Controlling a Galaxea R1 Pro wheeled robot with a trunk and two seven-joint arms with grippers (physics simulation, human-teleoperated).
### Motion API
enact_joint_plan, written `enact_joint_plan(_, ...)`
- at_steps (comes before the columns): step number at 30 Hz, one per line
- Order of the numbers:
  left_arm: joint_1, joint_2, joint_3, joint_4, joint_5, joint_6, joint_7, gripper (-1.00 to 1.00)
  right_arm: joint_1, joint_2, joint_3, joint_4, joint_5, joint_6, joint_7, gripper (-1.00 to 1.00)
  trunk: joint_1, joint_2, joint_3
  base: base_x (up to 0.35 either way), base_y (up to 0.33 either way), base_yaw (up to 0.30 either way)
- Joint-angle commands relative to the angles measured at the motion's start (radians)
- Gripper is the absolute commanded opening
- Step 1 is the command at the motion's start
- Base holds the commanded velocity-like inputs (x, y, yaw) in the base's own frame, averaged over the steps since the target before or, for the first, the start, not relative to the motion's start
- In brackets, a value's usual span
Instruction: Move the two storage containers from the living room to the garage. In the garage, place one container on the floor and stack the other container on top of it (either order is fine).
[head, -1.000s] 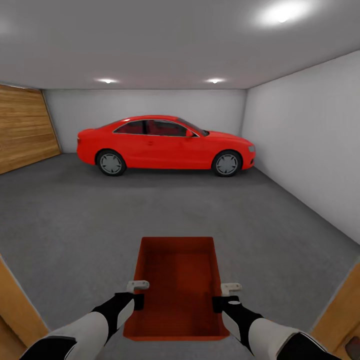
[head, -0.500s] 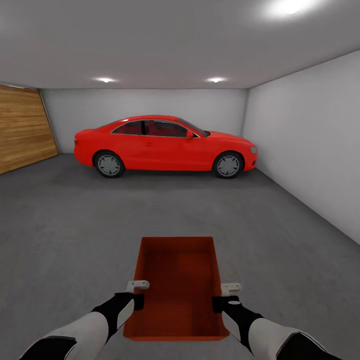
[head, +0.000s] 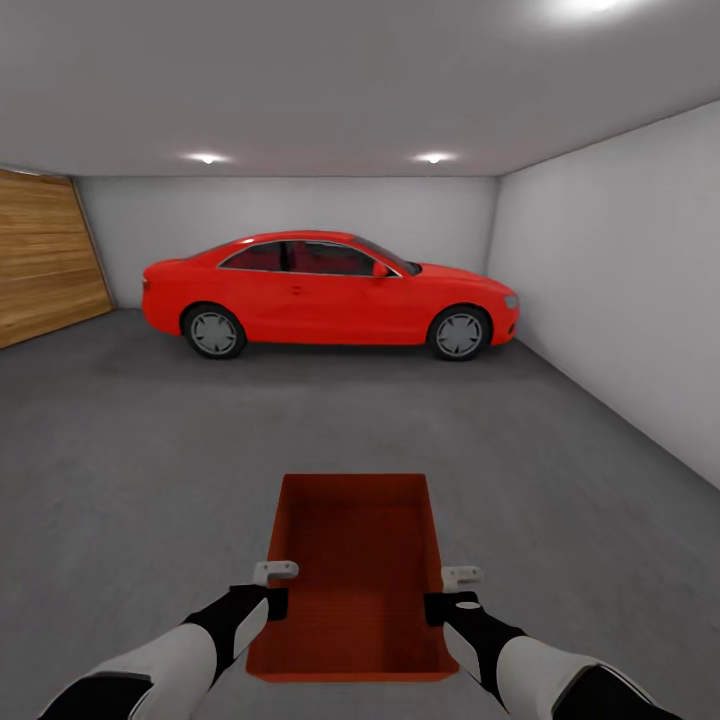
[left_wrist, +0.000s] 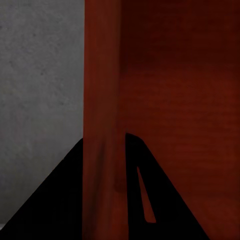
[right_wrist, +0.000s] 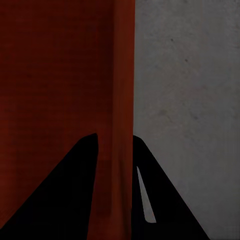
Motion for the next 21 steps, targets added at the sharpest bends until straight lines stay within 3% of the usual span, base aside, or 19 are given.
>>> enact_joint_plan(1,-0.001,-0.001,0.005,-0.006,-0.004,-0.002,0.006,-1.0,0.0,0.006,0.018,0.003,-0.024,0.0,0.002,-1.0,0.001,-0.002,-0.001,0.32,0.0,0.0)
enact_joint_plan(21,-0.001,-0.001,0.005,-0.006,-0.004,-0.002,0.006,-1.0,0.0,0.006,0.018,0.002,-0.024,-0.002,0.002,-1.0,0.001,-0.002,-0.001,0.32,0.0,0.0)
